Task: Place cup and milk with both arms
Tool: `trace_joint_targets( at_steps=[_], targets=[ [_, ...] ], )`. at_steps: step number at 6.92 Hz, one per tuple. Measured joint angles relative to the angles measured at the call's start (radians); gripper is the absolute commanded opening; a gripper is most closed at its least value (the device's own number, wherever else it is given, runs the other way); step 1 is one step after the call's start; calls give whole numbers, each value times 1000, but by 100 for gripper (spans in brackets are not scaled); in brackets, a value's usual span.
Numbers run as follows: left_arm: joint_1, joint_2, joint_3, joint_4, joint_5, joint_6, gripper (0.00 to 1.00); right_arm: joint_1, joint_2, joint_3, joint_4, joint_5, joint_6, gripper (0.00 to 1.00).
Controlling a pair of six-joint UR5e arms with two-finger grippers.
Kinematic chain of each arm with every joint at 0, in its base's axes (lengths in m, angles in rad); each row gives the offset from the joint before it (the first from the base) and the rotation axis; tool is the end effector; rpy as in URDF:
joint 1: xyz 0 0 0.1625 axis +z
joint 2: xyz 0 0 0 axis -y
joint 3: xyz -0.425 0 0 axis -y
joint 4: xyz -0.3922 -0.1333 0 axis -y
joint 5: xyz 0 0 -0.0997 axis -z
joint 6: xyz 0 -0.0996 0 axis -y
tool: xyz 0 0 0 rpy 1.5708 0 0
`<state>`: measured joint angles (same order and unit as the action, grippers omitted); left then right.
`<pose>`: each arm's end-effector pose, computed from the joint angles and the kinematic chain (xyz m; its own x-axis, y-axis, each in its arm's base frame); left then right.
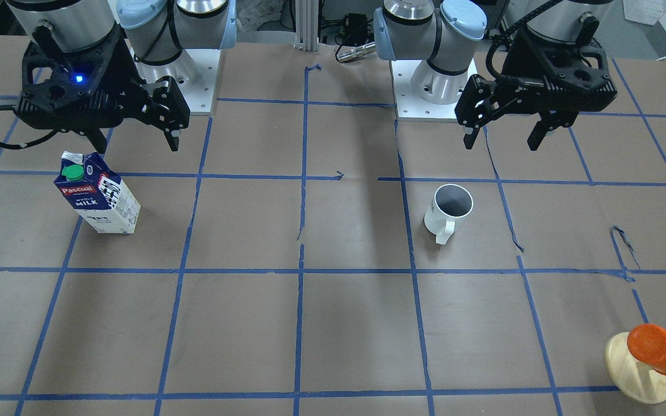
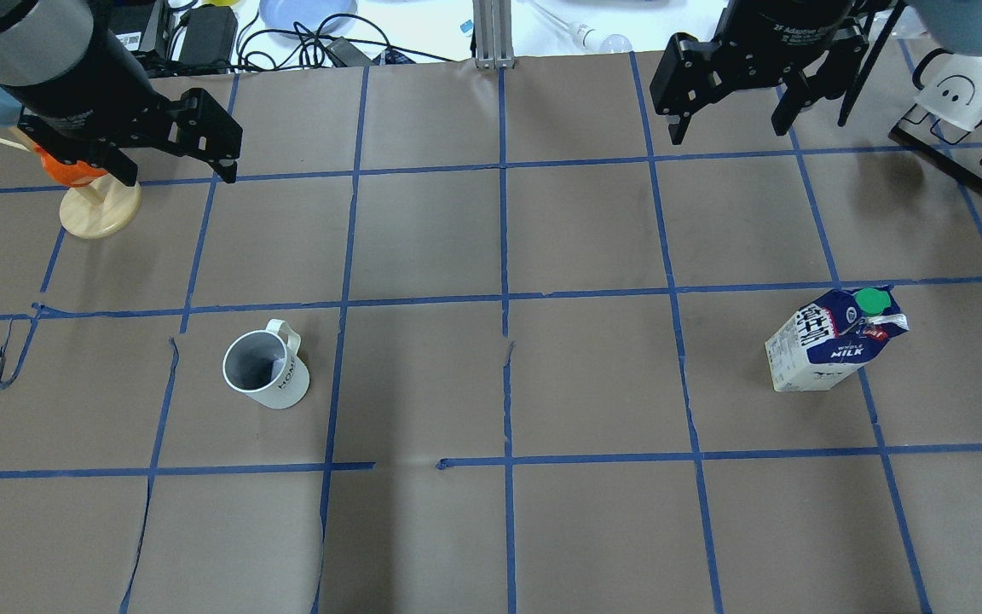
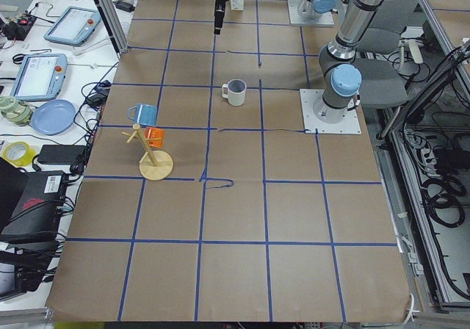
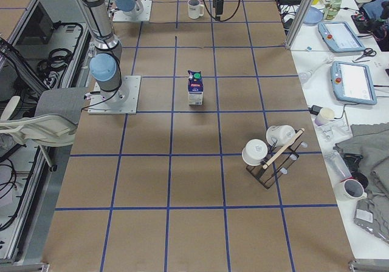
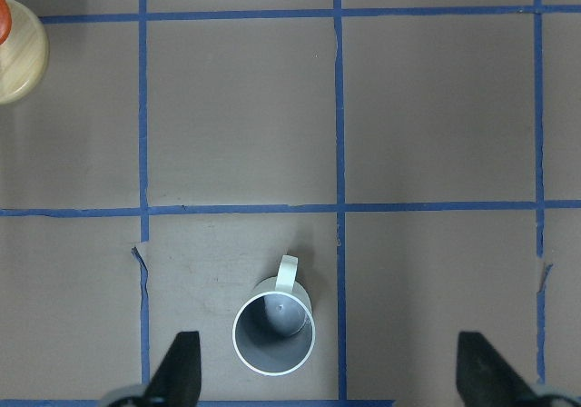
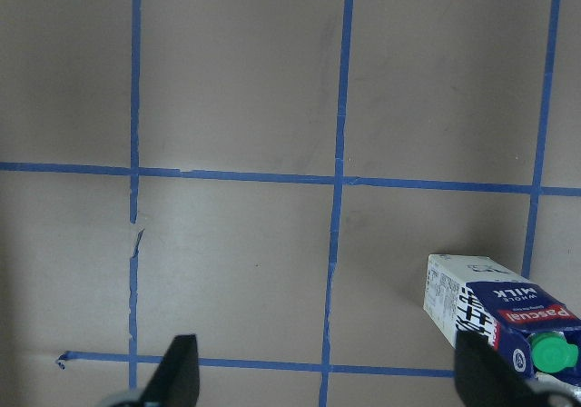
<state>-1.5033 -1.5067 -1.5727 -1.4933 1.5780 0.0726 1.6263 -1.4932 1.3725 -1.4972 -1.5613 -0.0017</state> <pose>-0.1001 -0.4847 0.5263 -0.9998 0.0034 -0.0172 0.0058 0.9904 -0.1384 0.1633 -0.5183 0.5387 -0.9983 -0.0576 -0.0094 -0.0571 0.9973 -0.0471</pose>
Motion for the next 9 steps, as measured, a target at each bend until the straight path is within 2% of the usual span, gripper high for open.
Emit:
trace_joint_targets(
  at_steps=[9],
  targets=[
    [0, 1, -2, -14, -2, 0, 100, 7, -1, 9, 3, -1, 9, 100]
  ],
)
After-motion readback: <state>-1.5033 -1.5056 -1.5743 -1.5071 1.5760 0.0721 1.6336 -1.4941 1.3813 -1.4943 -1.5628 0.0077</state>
